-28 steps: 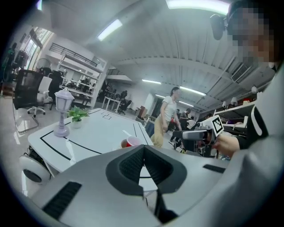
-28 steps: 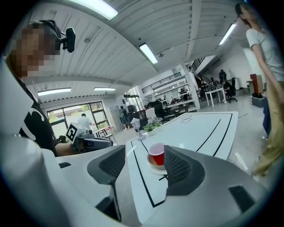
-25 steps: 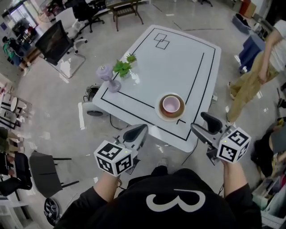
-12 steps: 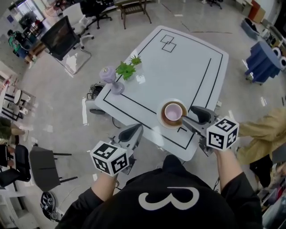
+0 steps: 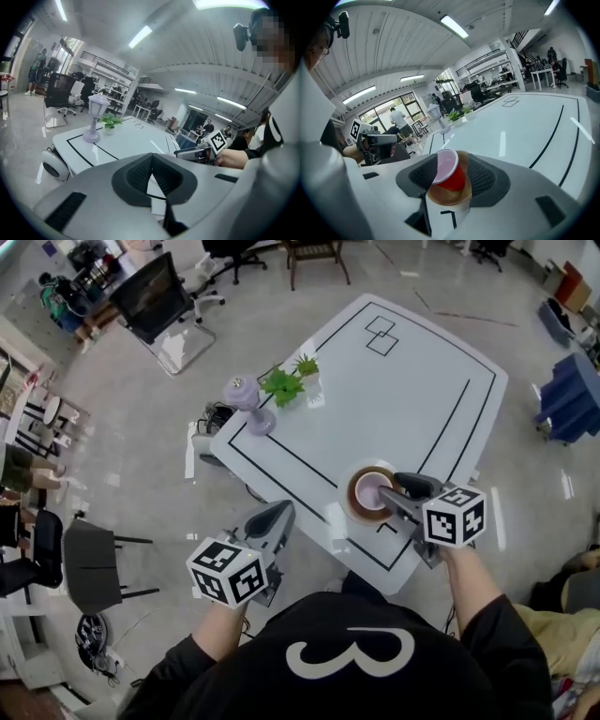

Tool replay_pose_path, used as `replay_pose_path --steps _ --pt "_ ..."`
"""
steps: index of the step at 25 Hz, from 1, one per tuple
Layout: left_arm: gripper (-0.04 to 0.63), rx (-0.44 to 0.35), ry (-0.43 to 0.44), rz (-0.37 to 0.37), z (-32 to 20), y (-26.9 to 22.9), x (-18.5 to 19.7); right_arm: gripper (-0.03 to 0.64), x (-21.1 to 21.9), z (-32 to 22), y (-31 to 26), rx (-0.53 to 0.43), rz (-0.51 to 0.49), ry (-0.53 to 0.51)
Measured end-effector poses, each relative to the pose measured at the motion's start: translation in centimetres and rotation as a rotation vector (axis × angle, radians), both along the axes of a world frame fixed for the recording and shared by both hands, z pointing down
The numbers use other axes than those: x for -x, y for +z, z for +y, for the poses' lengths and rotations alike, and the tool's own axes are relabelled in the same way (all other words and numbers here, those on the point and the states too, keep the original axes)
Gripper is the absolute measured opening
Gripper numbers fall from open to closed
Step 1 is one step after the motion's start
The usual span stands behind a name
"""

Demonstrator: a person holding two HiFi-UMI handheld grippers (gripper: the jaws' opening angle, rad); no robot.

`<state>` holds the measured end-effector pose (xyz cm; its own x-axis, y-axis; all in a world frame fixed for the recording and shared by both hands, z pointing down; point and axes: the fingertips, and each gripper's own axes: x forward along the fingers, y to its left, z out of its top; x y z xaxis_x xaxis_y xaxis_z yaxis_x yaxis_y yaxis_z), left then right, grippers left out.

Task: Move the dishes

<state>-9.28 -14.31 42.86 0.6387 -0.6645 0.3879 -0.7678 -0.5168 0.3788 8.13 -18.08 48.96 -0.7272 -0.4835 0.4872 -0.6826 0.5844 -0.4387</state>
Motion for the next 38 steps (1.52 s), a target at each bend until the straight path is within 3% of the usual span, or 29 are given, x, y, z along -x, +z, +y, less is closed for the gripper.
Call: replay_pose_path --steps 12,24,32,38 --pt "0.002 0.017 -0.062 -0.002 0.0 0.4 0.7 0.028 0.8 -0.2 1.4 0.054 -0.008 -0.023" --pt "0.002 0.001 -0.044 -0.012 -0.2 -0.3 0.5 0.026 0.8 -0.5 0.0 0.026 -0.022 -0.017" --pt "0.002 -0.019 -0.033 -0.003 -1.3 -1.3 -0.3 0.026 -0.4 -2.0 -5.5 -0.072 -0.059 -0.011" --pt "0.002 -0.024 -0.025 -0.002 -2.2 -1.4 -1.2 0.026 -3.3 -4.3 -8.3 -0.135 -0.088 0.052"
